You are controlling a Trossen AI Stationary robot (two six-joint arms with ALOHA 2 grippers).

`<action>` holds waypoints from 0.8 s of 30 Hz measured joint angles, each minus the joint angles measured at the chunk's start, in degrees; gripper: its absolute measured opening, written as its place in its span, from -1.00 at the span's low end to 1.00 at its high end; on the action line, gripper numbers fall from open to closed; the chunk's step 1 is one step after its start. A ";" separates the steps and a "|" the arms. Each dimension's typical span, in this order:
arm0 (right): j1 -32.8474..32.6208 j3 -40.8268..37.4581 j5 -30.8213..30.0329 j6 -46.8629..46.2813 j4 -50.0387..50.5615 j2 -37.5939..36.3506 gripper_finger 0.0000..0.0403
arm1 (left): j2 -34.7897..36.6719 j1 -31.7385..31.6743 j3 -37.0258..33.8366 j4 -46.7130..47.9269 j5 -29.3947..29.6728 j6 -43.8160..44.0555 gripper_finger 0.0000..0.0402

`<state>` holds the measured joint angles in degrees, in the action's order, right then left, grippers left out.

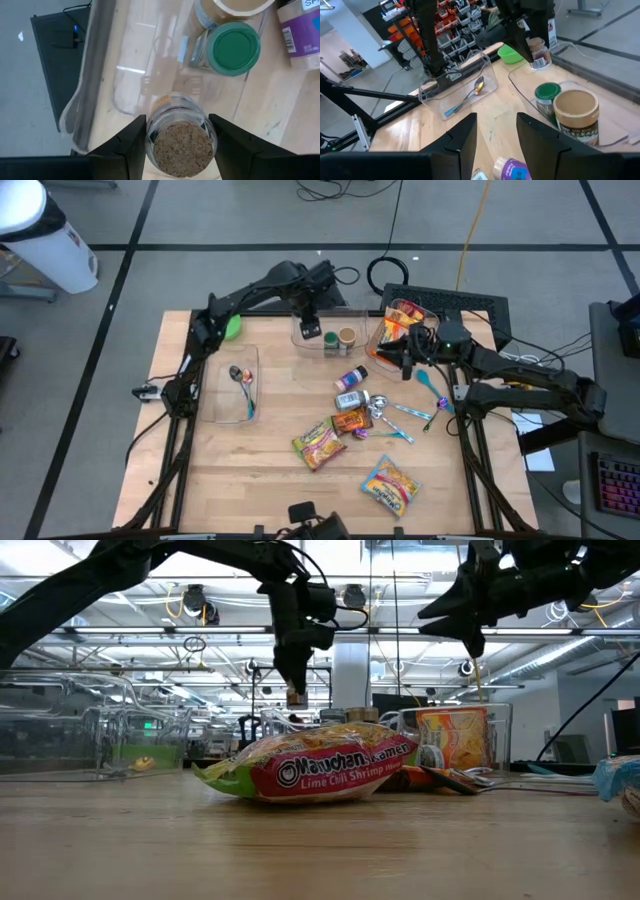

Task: Pick & Place Food Item
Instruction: Put the brown spice bottle into the middle transparent bin

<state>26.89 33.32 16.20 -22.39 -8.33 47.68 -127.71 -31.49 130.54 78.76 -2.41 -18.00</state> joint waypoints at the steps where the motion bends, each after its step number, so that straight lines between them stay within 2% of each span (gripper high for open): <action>1: 0.00 0.00 0.01 -0.19 0.03 0.29 -0.36 | -0.10 0.03 0.00 -0.02 -0.01 -0.06 -0.08; 15: 0.00 0.00 0.09 0.09 -0.51 1.62 -0.36 | -3.20 0.74 -0.42 -0.43 -1.88 0.36 -0.08; 24: 0.00 0.00 0.12 0.75 -0.47 1.62 -0.36 | -3.33 1.27 -6.21 -0.63 -2.52 3.19 -0.08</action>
<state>26.89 33.32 16.32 -21.65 -8.80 49.30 -131.04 -30.22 124.33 78.13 -4.93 -14.81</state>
